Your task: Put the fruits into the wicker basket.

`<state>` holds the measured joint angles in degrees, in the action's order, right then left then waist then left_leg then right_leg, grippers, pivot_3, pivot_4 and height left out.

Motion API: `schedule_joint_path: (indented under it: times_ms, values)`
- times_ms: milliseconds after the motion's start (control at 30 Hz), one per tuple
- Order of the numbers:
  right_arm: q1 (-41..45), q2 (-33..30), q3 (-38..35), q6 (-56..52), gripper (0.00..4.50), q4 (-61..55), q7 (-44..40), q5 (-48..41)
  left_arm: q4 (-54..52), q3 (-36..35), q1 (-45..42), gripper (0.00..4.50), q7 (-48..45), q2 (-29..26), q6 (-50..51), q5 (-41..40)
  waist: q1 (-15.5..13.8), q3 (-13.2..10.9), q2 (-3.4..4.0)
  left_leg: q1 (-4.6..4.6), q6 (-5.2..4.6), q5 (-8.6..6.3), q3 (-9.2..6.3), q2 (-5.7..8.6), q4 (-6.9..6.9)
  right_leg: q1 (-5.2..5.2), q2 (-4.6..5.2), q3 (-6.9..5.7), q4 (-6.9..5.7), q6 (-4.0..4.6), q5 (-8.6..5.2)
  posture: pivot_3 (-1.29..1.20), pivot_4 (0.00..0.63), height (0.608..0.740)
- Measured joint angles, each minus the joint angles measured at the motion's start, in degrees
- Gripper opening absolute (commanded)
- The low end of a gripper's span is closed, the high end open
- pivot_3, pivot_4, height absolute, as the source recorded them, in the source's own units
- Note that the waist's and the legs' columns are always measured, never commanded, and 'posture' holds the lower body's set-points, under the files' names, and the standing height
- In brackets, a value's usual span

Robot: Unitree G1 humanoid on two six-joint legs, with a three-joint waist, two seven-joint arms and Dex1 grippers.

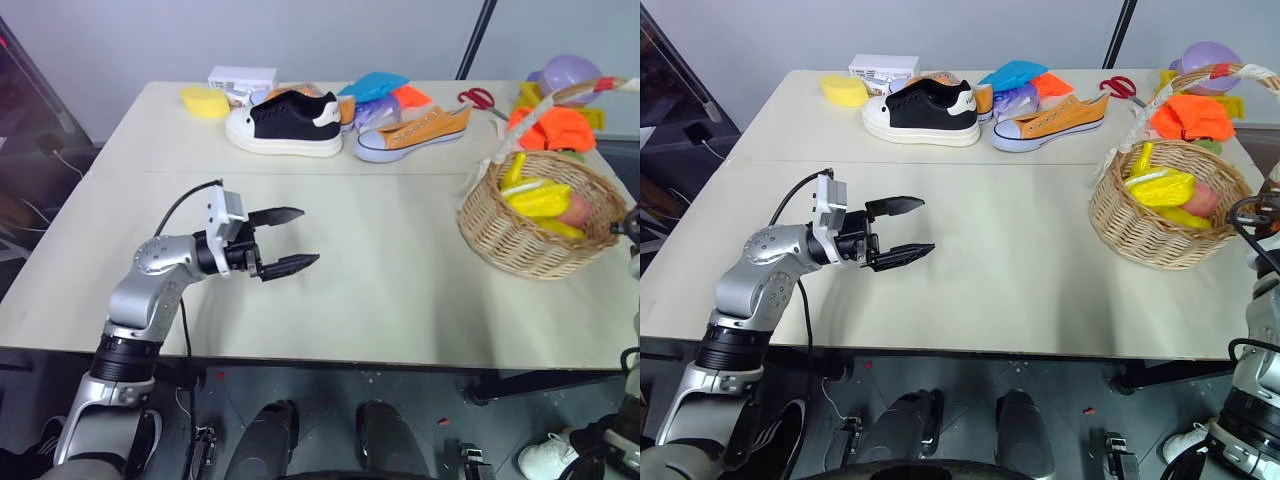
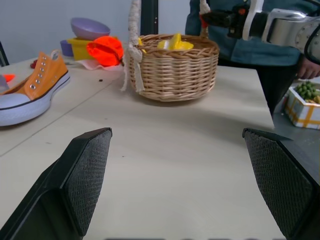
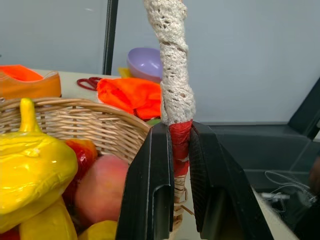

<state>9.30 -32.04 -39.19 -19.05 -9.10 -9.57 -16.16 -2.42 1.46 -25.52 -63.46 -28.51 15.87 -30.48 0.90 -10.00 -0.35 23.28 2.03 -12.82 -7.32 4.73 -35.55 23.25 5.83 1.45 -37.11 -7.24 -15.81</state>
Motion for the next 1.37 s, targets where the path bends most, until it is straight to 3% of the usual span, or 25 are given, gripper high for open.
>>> schedule_joint_path:
  times_ms: [167,267,400,500,600,733,967,1167,1367]
  values:
    - [0.0,0.0,0.0,1.1,4.45,0.0,0.1,-0.6,-0.1,-0.2,1.1,4.5,0.5,0.0,-0.1,0.0,-0.1,0.0,-0.01,0.0,0.0,0.0,-0.01,0.0,-0.01,-0.02,0.0,0.0,0.01,0.0,0.0,0.0,0.15,0.74]
    - [-0.9,1.6,-0.2,0.8,4.45,-2.7,1.6,-1.1,-0.1,-0.3,1.7,4.5,1.2,0.0,-0.5,0.4,-0.1,0.0,-0.01,0.0,0.0,0.0,-0.07,-0.01,-0.01,-0.02,-0.01,-0.01,0.0,0.0,0.0,0.0,0.15,0.74]
    - [-9.2,11.9,0.5,0.7,4.45,-14.6,7.2,-0.6,1.1,-1.3,3.1,4.5,3.7,0.0,-2.3,2.3,-0.2,0.0,0.0,0.0,0.0,0.0,-0.18,-0.04,0.07,0.01,-0.07,-0.01,0.01,0.01,-0.01,0.0,0.15,0.74]
    - [-16.3,19.5,5.0,0.9,4.45,-22.5,10.3,1.6,1.2,-2.9,5.8,4.5,4.4,-0.2,-2.9,2.4,0.0,0.0,0.04,-0.01,0.01,0.0,-0.13,-0.04,0.08,0.06,-0.06,0.05,0.0,0.01,0.0,0.0,0.15,0.74]
    - [-18.5,22.2,10.2,2.4,4.45,-26.4,10.5,3.0,1.2,-3.9,7.3,4.5,5.5,-0.3,-3.9,2.5,0.2,0.0,0.06,-0.08,0.03,0.01,-0.07,-0.04,0.06,0.03,-0.06,0.08,0.01,0.06,0.02,0.0,0.15,0.74]
    - [-17.4,20.1,16.5,7.3,4.45,-24.7,4.4,3.6,-0.1,-7.0,9.7,4.5,8.9,-0.3,-5.6,2.9,0.0,0.0,0.05,-0.19,0.03,0.01,-0.08,-0.06,0.07,-0.1,-0.07,0.06,0.04,0.06,0.02,0.0,0.15,0.74]
    - [-9.9,8.8,37.2,6.8,4.45,-14.8,-24.4,-3.7,5.0,-16.7,11.7,4.5,27.2,2.9,-6.6,6.2,0.2,0.0,-0.04,-0.27,0.03,0.01,-0.09,-0.25,0.09,-0.2,-0.24,0.0,0.06,0.06,0.02,0.0,0.15,0.74]
    - [2.8,5.3,38.5,8.4,4.45,-1.2,-33.2,-4.3,6.2,-24.8,15.5,4.5,38.2,2.8,-11.3,9.9,-0.4,0.0,-0.19,-0.23,0.05,0.0,-0.12,-0.24,0.09,-0.19,-0.24,-0.04,0.13,0.1,0.06,0.0,0.15,0.74]
    - [5.2,4.7,41.8,12.8,4.45,6.0,-37.9,-1.8,6.9,-26.1,17.0,4.5,41.4,2.8,-12.9,11.1,-0.3,0.0,-0.24,-0.19,0.06,0.0,-0.11,-0.22,0.1,-0.17,-0.22,-0.04,0.14,0.11,0.07,0.0,0.15,0.74]
